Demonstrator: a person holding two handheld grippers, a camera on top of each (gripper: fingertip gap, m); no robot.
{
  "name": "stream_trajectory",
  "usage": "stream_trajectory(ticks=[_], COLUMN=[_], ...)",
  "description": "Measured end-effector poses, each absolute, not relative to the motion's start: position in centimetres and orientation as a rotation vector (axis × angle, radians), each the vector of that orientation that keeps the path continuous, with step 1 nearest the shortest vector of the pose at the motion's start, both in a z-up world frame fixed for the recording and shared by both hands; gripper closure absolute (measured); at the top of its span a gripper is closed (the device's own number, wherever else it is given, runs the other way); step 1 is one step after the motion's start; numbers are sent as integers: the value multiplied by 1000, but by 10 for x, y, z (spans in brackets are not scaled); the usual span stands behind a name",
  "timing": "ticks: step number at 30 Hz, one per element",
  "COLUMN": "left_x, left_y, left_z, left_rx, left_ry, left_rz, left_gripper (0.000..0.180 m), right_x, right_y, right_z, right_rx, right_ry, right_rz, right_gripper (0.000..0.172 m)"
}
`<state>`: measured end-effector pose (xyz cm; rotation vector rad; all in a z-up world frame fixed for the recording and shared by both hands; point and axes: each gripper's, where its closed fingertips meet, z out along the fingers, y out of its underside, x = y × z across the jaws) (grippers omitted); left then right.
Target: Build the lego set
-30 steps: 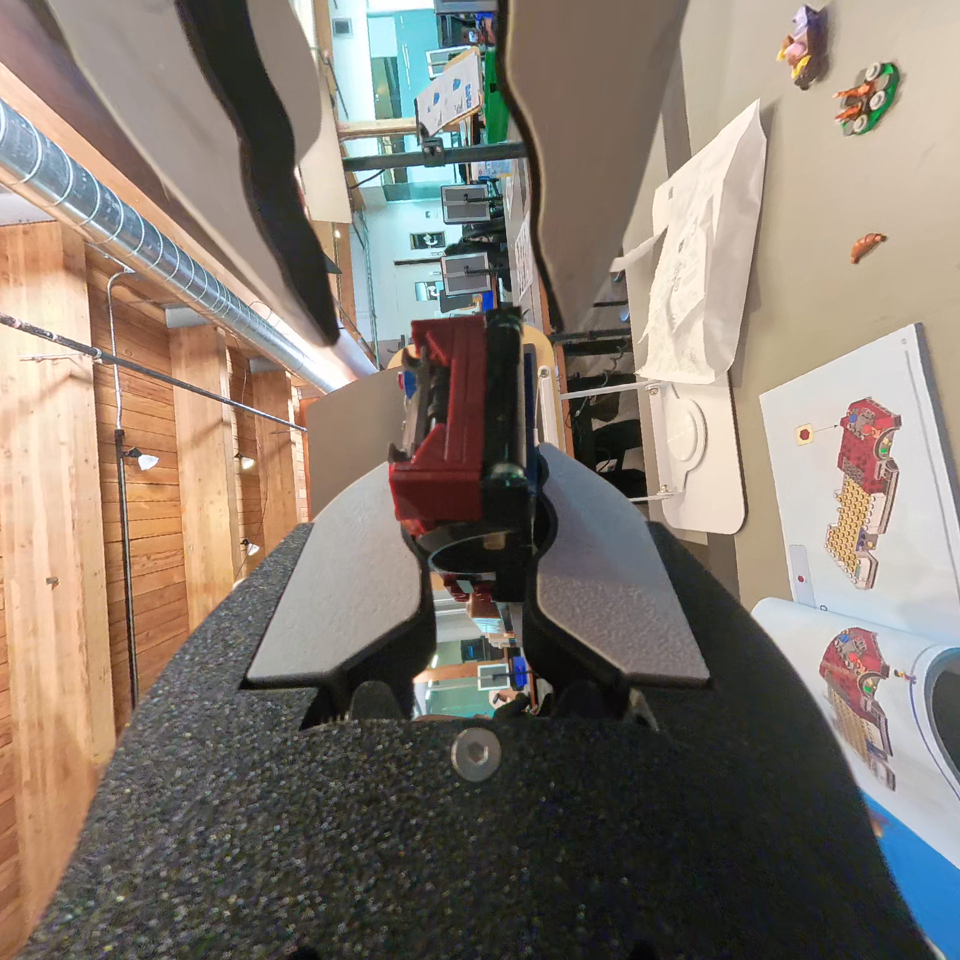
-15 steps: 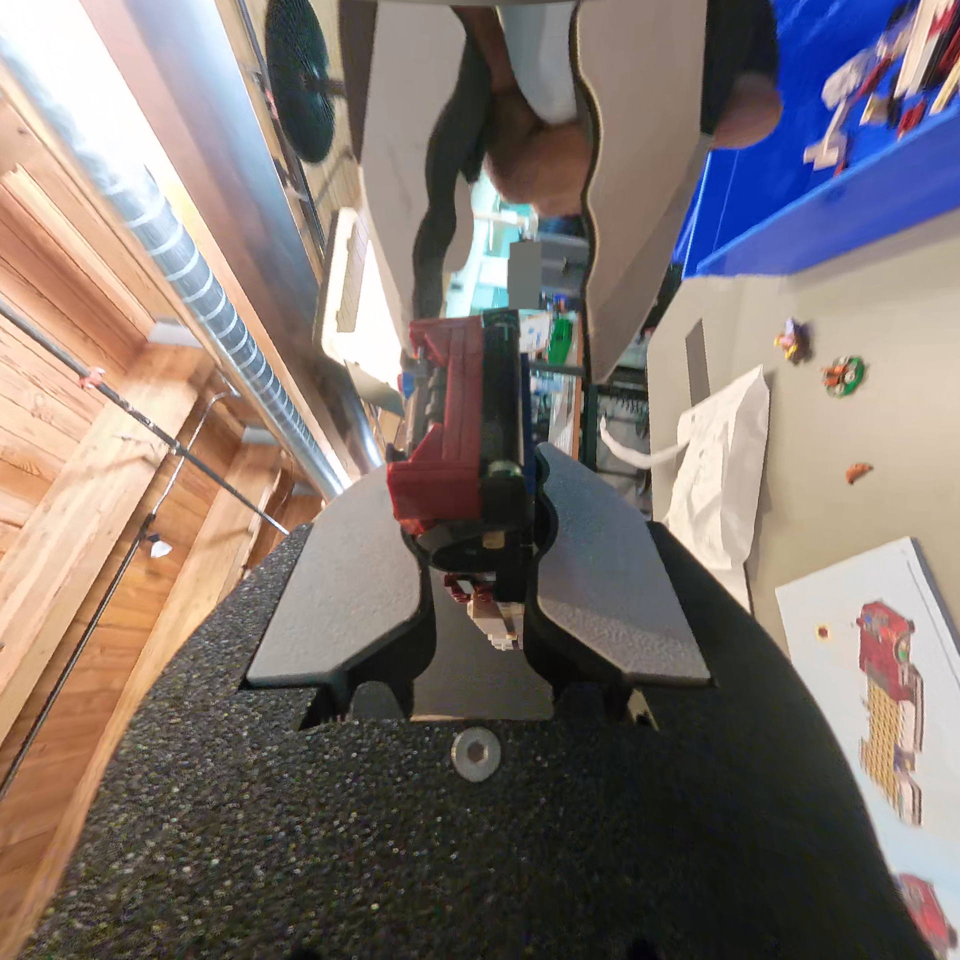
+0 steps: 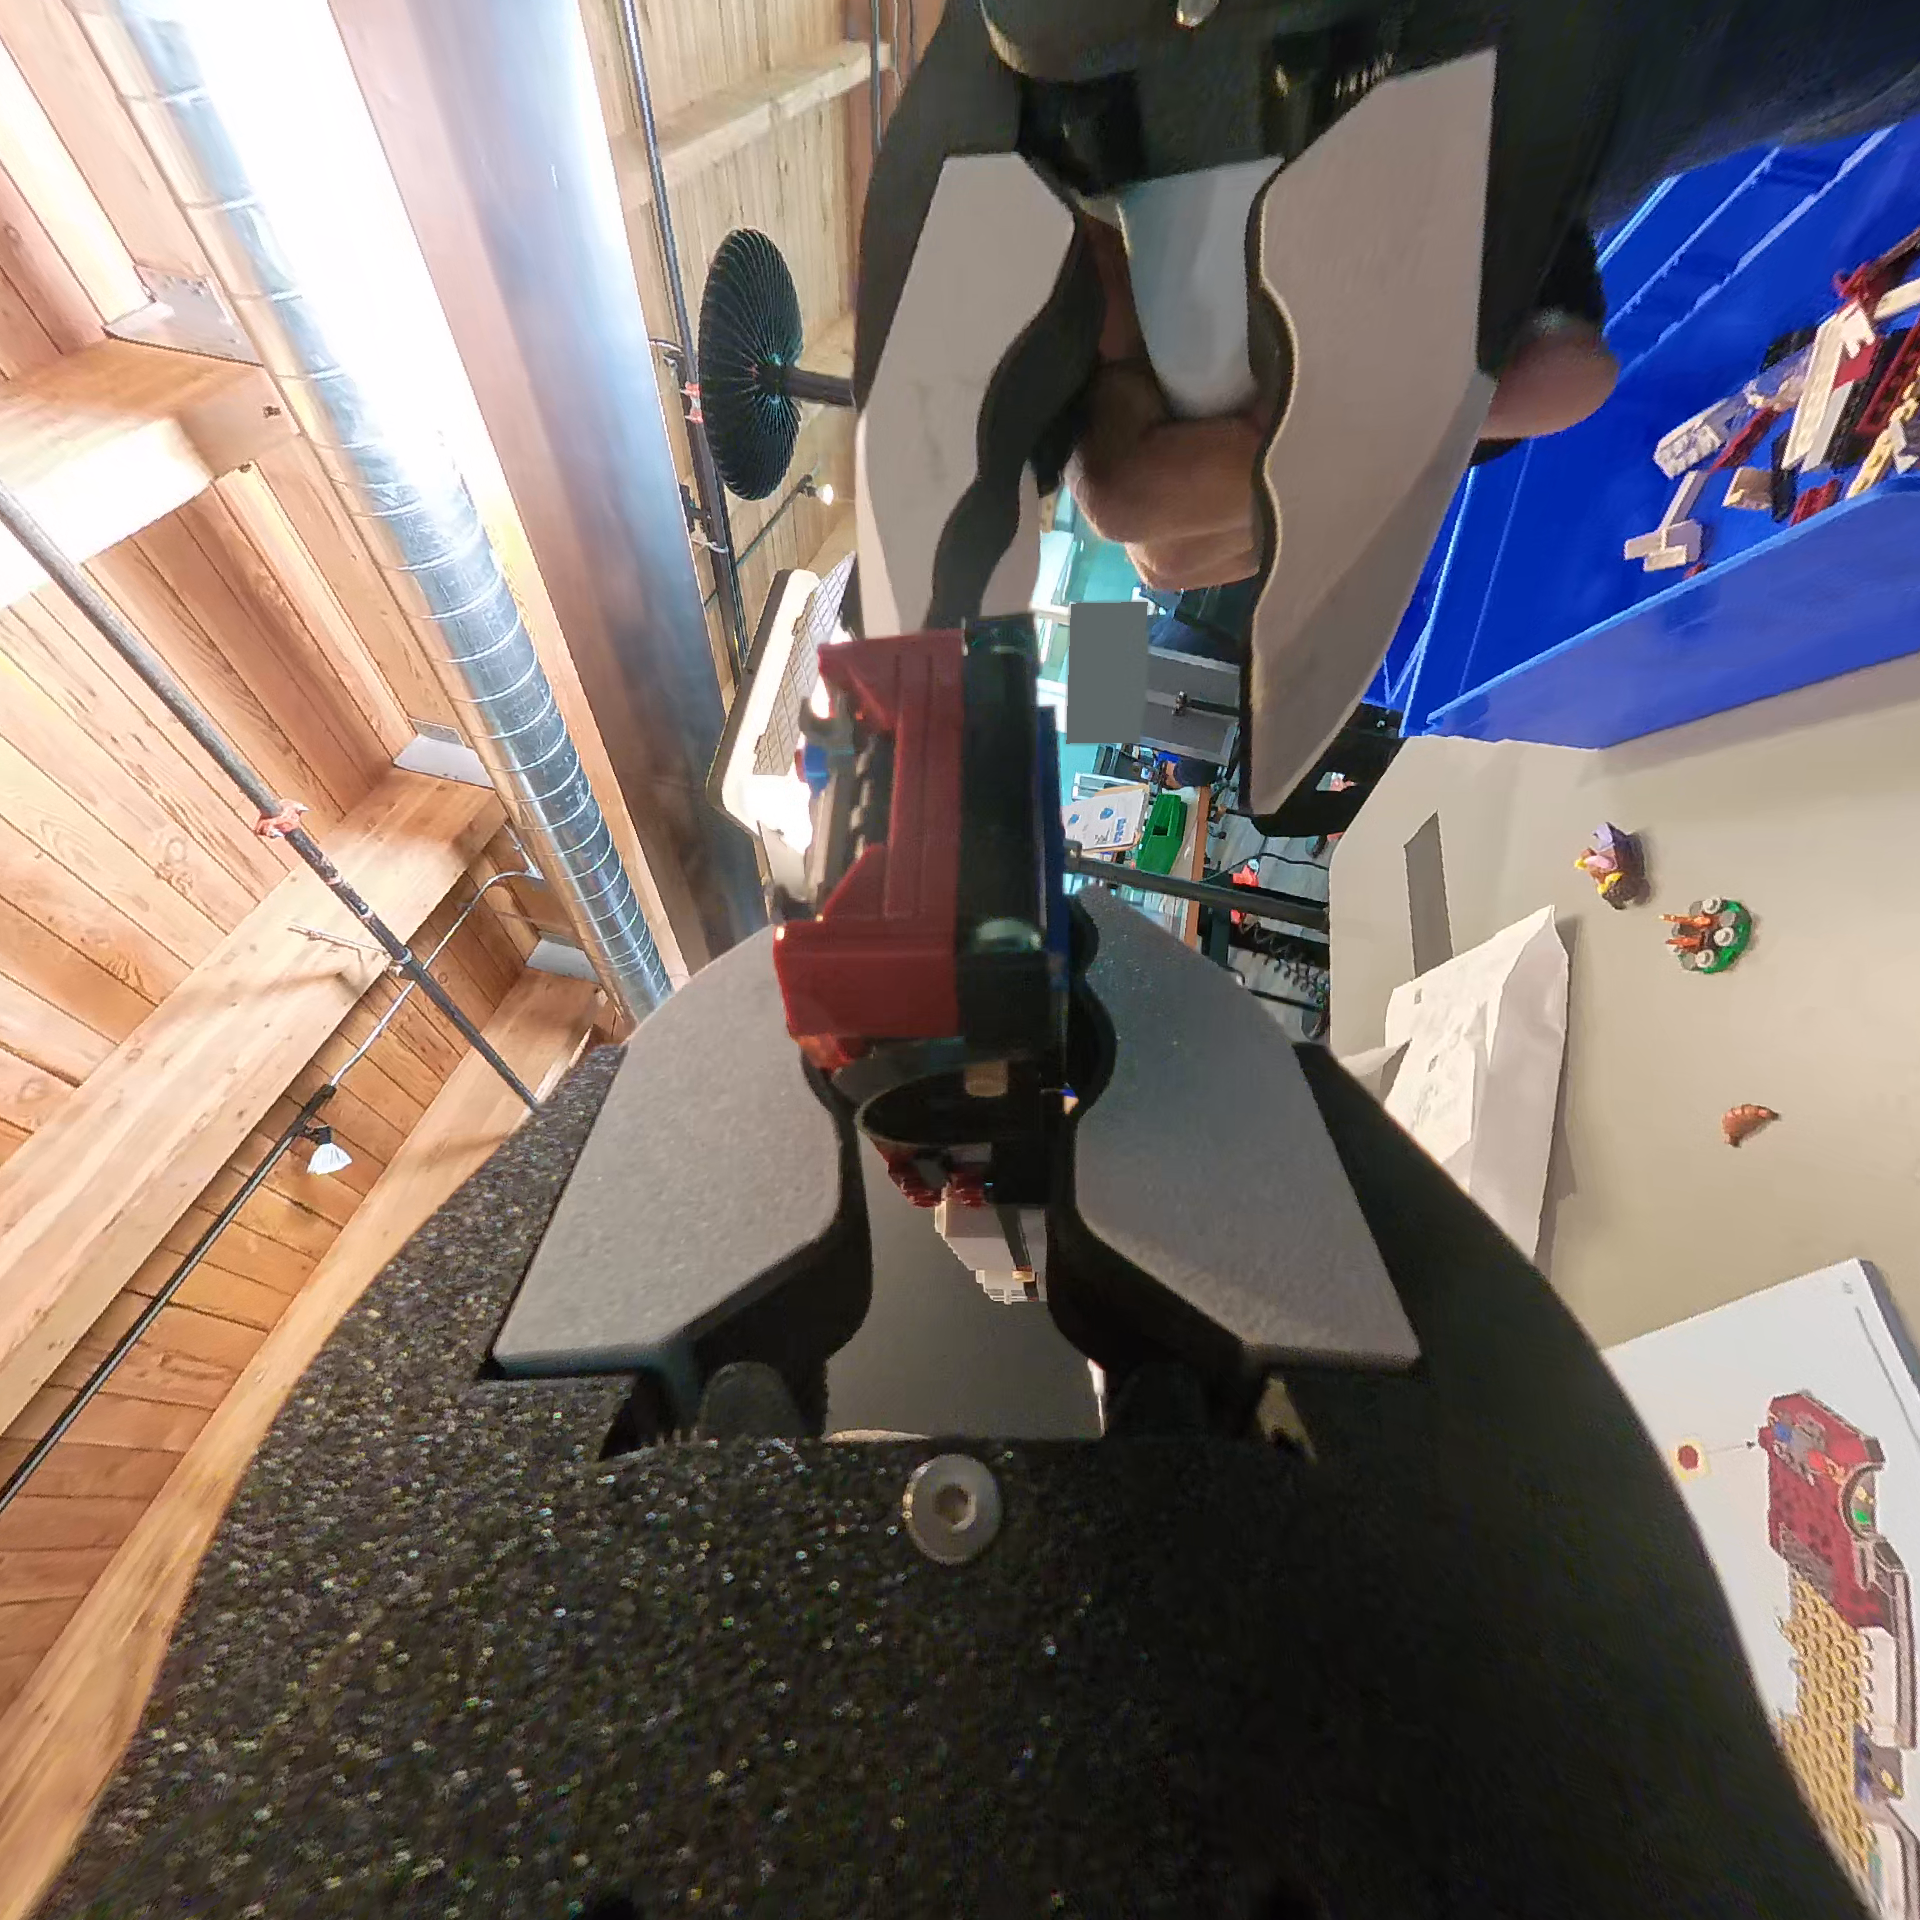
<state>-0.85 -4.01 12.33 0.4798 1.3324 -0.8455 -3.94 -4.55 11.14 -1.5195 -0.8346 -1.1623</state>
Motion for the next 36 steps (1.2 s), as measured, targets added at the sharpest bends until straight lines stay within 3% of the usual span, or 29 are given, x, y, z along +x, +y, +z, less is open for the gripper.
stream_trajectory(ticks=[12, 23, 28, 36], left_x=[46, 42, 39, 35], left_y=[-7, -8, -15, -16], left_z=[103, 98, 95, 95], left_rx=[238, 220, 247, 253], left_ry=[1494, 1550, 1563, 1581], left_rz=[-174, -91, -107, -243], left_gripper=[143, 143, 143, 141], right_x=[-28, -10, -1, -5], right_y=[-38, -18, -16, -17], right_z=[107, 96, 100, 100], right_rx=[-1550, -1536, -1464, -1393], right_ry=[-819, -786, -762, -838], right_rz=[-1339, -1574, -1688, -1641], right_gripper=[121, 117, 137, 137])
